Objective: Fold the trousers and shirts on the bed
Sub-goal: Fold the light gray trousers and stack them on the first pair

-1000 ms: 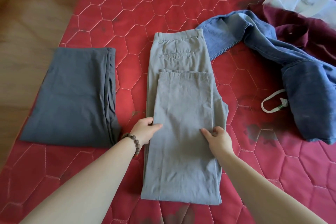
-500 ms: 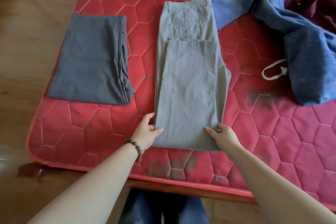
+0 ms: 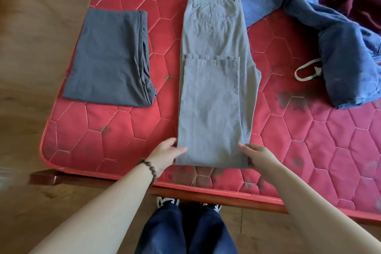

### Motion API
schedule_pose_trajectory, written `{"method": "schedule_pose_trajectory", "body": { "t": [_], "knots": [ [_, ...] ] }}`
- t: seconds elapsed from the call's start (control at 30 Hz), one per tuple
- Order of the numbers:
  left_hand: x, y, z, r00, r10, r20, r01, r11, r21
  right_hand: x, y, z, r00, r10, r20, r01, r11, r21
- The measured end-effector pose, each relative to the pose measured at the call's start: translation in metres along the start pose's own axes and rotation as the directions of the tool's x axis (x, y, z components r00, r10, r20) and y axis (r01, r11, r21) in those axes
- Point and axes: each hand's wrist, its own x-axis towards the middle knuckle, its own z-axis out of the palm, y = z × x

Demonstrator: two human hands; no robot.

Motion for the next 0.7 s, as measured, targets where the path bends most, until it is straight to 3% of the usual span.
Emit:
{"method": "schedule_pose_trajectory", "body": {
  "t": [0.1,0.2,0.37,0.47,0.57,0.7],
  "knots": [
    [0.010,0.009,0.007,0.994,0.020,-0.105,-0.032,0.993,-0.115,0.004,-0.011,0.007,0.999,-0.005,-0.036,0.004,1.000,-0.015],
    [0.016,0.014,0.011,0.980,0.006,-0.200,-0.023,0.996,-0.084,0.007,-0.016,0.009,0.996,-0.065,-0.058,0.063,0.997,-0.046],
    [0.007,0.005,0.008,0.991,-0.001,-0.136,-0.024,0.983,-0.181,-0.005,0.000,0.009,0.985,-0.136,-0.104,0.127,0.988,-0.089],
    [0.002,-0.016,0.008,0.989,-0.010,-0.145,0.023,0.995,0.095,-0.007,0.015,0.011,0.995,-0.077,-0.068,0.061,0.975,-0.212],
    [0.006,-0.024,0.011,0.985,-0.030,-0.171,0.081,0.950,0.301,-0.003,0.018,0.016,0.999,0.003,-0.047,-0.013,0.978,-0.209],
    [0.017,-0.017,0.014,0.979,0.023,-0.201,0.007,0.989,0.150,0.000,0.012,0.019,0.993,-0.042,-0.112,0.034,0.997,-0.073]
  ]
}}
